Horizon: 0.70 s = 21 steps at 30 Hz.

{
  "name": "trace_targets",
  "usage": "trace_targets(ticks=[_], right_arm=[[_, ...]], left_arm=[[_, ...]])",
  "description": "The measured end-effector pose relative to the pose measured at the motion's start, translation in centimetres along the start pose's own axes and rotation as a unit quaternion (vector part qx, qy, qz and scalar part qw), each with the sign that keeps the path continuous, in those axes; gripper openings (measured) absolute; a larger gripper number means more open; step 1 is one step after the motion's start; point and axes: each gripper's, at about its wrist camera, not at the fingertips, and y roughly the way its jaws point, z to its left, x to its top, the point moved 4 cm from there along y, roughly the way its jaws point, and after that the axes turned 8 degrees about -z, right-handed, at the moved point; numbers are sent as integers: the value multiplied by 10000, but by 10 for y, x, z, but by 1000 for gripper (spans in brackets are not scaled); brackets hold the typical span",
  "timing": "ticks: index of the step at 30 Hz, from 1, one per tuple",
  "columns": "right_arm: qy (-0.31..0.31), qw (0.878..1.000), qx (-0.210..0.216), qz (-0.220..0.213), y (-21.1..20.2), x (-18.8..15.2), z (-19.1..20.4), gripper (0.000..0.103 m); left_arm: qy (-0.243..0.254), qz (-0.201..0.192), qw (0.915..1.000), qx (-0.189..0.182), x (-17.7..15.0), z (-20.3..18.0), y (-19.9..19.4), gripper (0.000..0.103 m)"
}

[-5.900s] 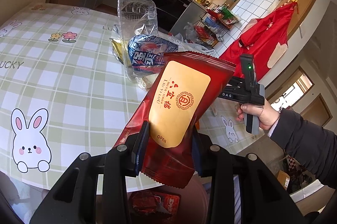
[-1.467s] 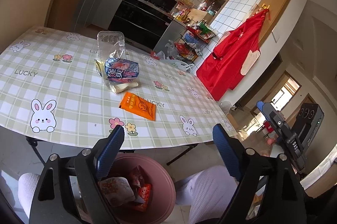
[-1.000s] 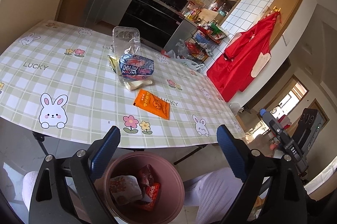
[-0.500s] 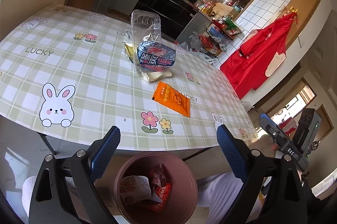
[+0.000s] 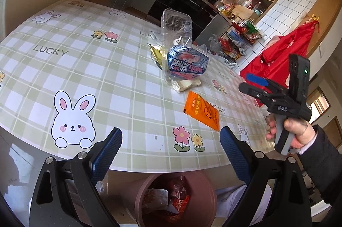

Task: Collect trash
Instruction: 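Reach the right gripper to the blue snack bag and grasp it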

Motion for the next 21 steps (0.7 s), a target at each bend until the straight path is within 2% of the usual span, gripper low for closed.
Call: trace_targets(ticks=[2, 6, 7, 8, 10, 13, 16, 18, 20, 21], right_arm=[[-304, 9994, 135, 120, 29, 20, 2, 97], [-1096, 9932, 61, 377, 69, 44, 14, 96], [-1190, 9919, 70, 444, 76, 48, 17, 95], [-1261, 9903, 36, 576, 85, 50, 19, 89], [-1453, 9859, -27, 824, 100, 49, 25, 79], [-1888, 9767, -234, 993, 114, 43, 32, 79], [-1916, 9729, -325, 1251, 126, 33, 29, 76], [-1996, 9688, -318, 1436, 130, 25, 28, 59], [-2090, 9652, -295, 1544, 129, 18, 28, 34], [-2094, 9651, -270, 1552, 127, 16, 27, 28]], left_arm=[[-97, 101, 9999, 93, -4, 8, 3, 91], [-300, 328, 9988, 183, -21, 24, 11, 91], [-313, 333, 9987, 237, -24, 27, 11, 91], [-315, 297, 9986, 299, -27, 30, 11, 91], [-300, 181, 9987, 362, -33, 32, 10, 91], [-382, 215, 9987, 268, -44, 33, 13, 90], [-290, 287, 9990, 177, -51, 28, 17, 90], [-194, 272, 9994, 109, -51, 25, 17, 90], [-146, 226, 9996, 45, -49, 22, 15, 90], [-150, 209, 9997, 31, -48, 22, 14, 90]])
